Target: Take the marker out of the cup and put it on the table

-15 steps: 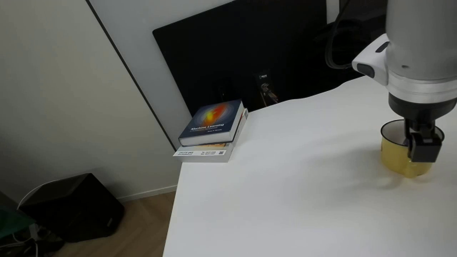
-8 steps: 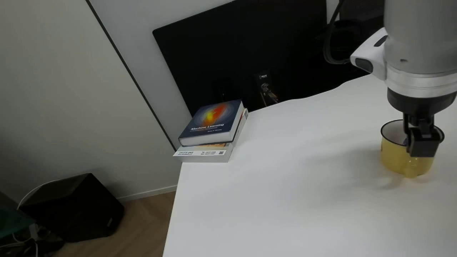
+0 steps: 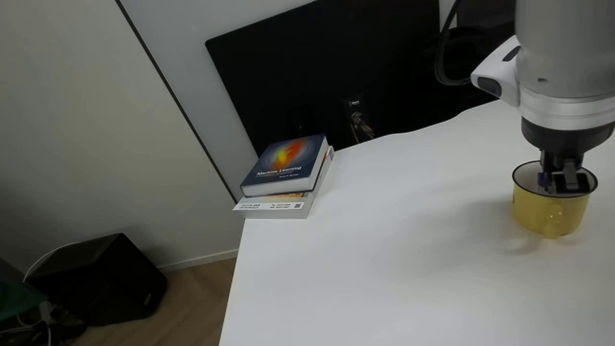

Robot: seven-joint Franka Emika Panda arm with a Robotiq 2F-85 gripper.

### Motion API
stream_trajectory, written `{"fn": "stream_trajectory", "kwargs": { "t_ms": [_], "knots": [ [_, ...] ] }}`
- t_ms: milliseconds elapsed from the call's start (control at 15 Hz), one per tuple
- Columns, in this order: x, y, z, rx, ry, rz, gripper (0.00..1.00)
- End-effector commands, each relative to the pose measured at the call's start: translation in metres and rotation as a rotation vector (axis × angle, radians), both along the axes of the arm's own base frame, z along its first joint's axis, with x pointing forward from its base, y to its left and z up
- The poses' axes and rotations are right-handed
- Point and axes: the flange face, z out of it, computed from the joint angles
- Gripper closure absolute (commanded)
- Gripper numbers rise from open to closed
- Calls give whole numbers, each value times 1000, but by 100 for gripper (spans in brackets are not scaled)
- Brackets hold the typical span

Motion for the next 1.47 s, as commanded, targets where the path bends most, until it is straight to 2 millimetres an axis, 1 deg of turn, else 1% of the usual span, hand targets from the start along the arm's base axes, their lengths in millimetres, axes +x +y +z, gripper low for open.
{"fn": "stream_trajectory", "kwargs": {
  "t_ms": [0, 67, 133, 200, 333, 400, 467, 533, 867, 1200, 1267, 1400],
  "knots": [
    [-3, 0, 9, -11, -5, -22, 88],
    [-3, 0, 9, -9, -3, -28, 95],
    [-3, 0, 9, -7, -1, -31, 98],
    [-3, 0, 9, -4, 2, -35, 100],
    [-4, 0, 9, -2, 8, -42, 100],
    [-4, -1, 9, -1, 10, -47, 74],
    [-4, 0, 9, -1, 12, -49, 74],
    [-3, 0, 8, 0, 13, -51, 69],
    [-2, 5, 8, 1, 18, -52, 33],
    [-2, 11, 10, 11, 6, -40, 2],
    [-2, 12, 11, 13, -1, -36, 0],
    [-2, 15, 13, 23, -9, -29, 0]
  ]
}}
